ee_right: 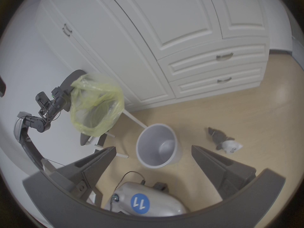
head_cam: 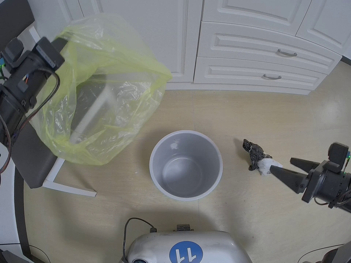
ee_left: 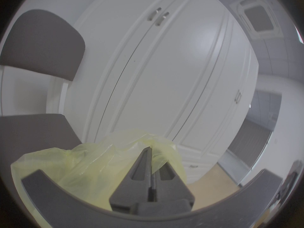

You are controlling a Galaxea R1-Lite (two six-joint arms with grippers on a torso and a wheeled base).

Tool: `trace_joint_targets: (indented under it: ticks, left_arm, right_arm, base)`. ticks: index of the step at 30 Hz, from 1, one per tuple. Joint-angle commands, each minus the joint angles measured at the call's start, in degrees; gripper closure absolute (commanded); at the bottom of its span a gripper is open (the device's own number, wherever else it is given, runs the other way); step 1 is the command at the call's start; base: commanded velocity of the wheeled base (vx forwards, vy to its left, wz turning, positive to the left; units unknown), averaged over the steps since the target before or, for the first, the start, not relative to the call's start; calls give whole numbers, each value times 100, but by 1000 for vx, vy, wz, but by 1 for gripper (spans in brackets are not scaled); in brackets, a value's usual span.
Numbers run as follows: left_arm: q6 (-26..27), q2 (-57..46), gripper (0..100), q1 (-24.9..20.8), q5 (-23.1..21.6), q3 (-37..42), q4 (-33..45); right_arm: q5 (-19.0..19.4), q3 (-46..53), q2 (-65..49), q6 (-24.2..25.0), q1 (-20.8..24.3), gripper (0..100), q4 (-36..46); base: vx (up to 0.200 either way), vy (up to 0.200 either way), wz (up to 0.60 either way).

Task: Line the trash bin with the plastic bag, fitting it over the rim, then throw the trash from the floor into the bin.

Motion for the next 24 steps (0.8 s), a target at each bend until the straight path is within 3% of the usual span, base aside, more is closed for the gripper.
trace_joint_targets:
  ticks: [1, 6, 10, 11, 18, 24]
  left_arm:
    - [-267, 221, 100, -693, 546, -610, -57]
    - [-249, 151, 100, -1063, 1091, -882, -66]
    - [-241, -42, 100, -1212, 1118, -847, -66]
    - [-241, -86, 100, -1265, 1118, -838, -48]
    - [-197, -262, 100, -1695, 1162, -795, -48]
    - [-170, -315, 100, -2021, 1346, -812, -75]
  right_arm:
    - [-191, 8, 787, 440, 674, 0, -230]
    - [-199, 122, 1332, 836, 1096, 0, -977]
    - [-217, 105, 1745, 1161, 1342, 0, -1733]
    - [-314, 113, 2070, 1336, 1430, 0, -2427]
    - [-771, 149, 3028, 1679, 1465, 0, -4229]
    - [-762, 78, 3476, 1750, 1614, 0, -4774]
  base:
    - [0, 0, 0]
    - [0, 0, 0]
    - [0, 0, 0]
    - [0, 0, 0]
    - [0, 0, 0]
    - [0, 0, 0]
